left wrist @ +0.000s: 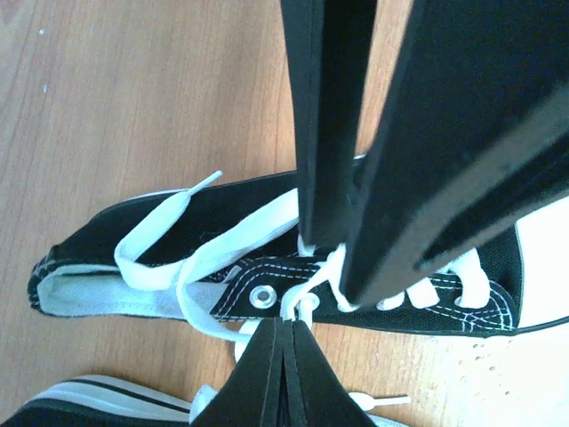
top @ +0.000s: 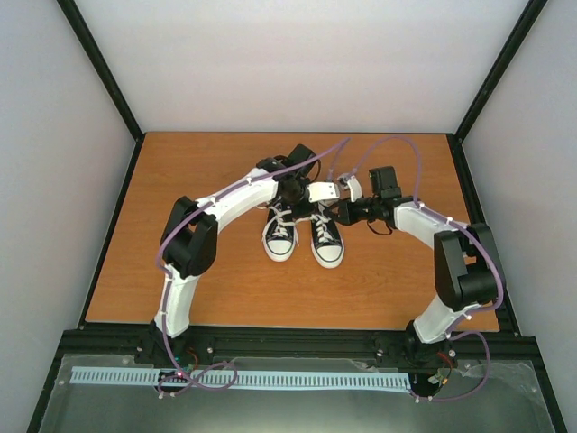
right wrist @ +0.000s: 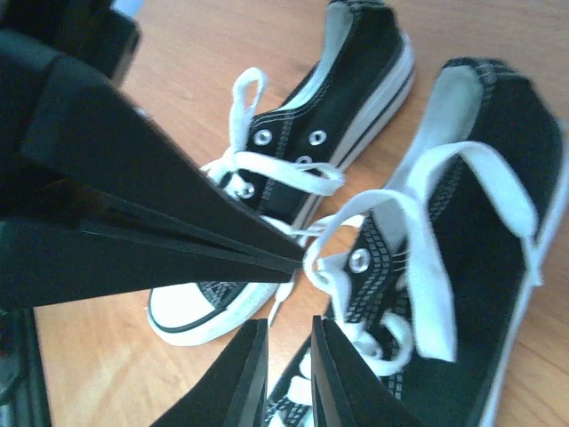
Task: Tie the shoes
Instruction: Cross the shoelace with the shoelace.
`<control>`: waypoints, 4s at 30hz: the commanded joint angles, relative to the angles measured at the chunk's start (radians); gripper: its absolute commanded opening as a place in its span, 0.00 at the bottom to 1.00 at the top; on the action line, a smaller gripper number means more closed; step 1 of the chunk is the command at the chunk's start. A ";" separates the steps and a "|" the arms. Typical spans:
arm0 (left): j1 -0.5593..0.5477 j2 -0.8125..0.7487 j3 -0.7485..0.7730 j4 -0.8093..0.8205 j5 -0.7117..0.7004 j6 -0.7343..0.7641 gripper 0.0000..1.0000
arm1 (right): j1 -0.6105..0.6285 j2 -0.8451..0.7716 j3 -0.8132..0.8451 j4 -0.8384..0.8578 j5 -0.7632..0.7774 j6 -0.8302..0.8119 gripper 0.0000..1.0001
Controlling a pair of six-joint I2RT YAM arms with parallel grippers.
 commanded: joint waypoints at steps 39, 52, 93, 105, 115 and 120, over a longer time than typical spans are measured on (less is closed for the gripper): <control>0.086 0.133 0.198 -0.110 0.210 -0.255 0.45 | 0.103 -0.016 0.052 -0.043 0.250 -0.096 0.08; 0.156 0.016 0.072 -0.113 0.451 -0.084 0.59 | 0.071 -0.017 0.037 0.048 0.169 -0.004 0.08; 0.101 0.032 0.005 -0.075 0.343 0.126 0.02 | 0.014 -0.038 -0.033 0.134 0.181 0.076 0.04; 0.104 0.041 0.033 -0.041 0.307 -0.026 0.01 | 0.014 -0.126 -0.056 0.114 0.216 0.065 0.31; 0.113 0.061 0.074 -0.084 0.387 -0.120 0.01 | 0.044 -0.380 -0.396 0.535 -0.020 -0.227 0.47; 0.113 0.068 0.099 -0.135 0.404 -0.108 0.01 | 0.128 -0.288 -0.331 0.382 0.104 -0.486 0.49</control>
